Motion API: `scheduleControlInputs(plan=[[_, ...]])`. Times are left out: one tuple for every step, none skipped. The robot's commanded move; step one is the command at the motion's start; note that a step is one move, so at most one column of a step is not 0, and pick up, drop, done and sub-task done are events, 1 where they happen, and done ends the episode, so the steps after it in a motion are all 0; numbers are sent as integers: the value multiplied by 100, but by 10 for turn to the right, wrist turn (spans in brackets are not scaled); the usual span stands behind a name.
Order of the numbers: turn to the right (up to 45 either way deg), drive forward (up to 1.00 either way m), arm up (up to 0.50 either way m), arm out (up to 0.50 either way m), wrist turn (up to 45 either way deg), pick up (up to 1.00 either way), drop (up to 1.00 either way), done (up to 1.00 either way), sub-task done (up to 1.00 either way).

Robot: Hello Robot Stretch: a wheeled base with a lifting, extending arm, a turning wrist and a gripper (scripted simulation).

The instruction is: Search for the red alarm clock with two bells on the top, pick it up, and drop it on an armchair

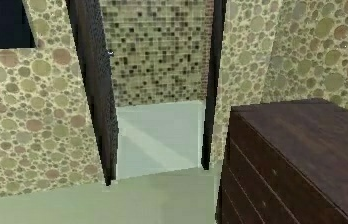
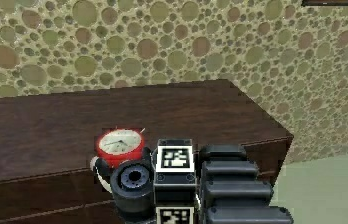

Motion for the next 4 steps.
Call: scheduleControlInputs(plan=[[-450, 0, 0, 0, 0, 0, 0, 0, 0], [-450, 0, 0, 0, 0, 0, 0, 0, 0], [-120, 0, 0, 0, 0, 0, 0, 0, 0], [0, 10, 0, 0, 0, 0, 0, 0, 0]])
